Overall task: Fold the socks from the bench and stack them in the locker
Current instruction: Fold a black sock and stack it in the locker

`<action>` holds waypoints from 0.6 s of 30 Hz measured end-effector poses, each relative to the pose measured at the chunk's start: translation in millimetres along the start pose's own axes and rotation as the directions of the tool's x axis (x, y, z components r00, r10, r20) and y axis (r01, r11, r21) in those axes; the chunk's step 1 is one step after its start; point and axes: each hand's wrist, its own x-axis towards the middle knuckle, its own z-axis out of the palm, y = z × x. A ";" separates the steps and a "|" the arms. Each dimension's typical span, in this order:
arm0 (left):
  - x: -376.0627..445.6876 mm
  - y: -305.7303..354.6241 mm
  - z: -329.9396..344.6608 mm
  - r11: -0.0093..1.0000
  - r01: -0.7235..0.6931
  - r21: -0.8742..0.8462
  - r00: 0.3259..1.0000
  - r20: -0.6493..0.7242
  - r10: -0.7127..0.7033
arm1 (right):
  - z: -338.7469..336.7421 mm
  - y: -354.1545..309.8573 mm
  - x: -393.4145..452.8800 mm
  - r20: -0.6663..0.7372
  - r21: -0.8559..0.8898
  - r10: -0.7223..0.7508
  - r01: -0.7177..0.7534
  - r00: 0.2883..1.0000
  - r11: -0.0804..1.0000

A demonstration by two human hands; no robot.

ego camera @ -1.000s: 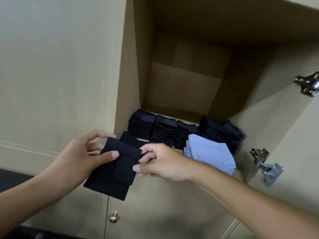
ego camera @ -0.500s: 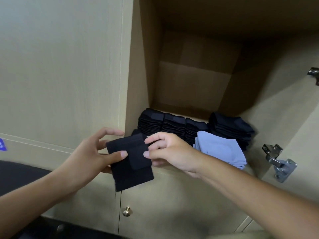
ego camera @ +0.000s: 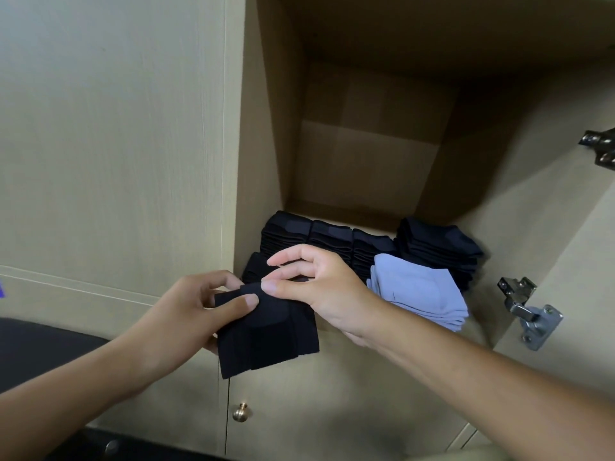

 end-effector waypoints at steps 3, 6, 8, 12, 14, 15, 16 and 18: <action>2.9 -2.2 -1.1 0.997 0.033 -0.069 0.997 -0.068 -0.037 | -0.2 -0.1 0.1 -0.005 0.074 0.061 -0.060 0.998 0.995; 6.0 -3.4 -3.8 0.981 0.066 -0.182 0.984 -0.151 -0.095 | 0.5 4.2 0.9 0.022 0.105 0.122 -0.124 0.992 0.987; 7.2 -2.4 -4.5 0.964 0.085 -0.252 0.975 -0.176 -0.132 | 1.6 5.3 2.0 0.019 0.143 0.141 -0.142 0.990 0.979; 7.5 -0.8 -4.6 0.934 0.083 -0.346 0.968 -0.197 -0.158 | 8.1 3.4 2.8 -0.096 0.286 0.154 -0.120 0.983 0.951; 6.5 0.5 -4.5 0.925 0.076 -0.371 0.966 -0.201 -0.160 | 11.6 4.0 2.9 -0.137 0.266 0.107 -0.068 0.985 0.962; 6.1 1.1 -4.3 0.923 0.072 -0.377 0.967 -0.201 -0.158 | 13.2 3.5 2.2 -0.145 0.248 0.084 -0.046 0.986 0.968; 6.1 2.0 -4.0 0.925 0.069 -0.374 0.968 -0.200 -0.154 | 14.9 2.2 0.8 -0.151 0.230 0.062 -0.026 0.987 0.973; 7.0 3.1 -3.6 0.942 0.067 -0.328 0.970 -0.199 -0.138 | 16.4 0.8 -0.6 -0.178 0.184 0.023 0.010 0.984 0.983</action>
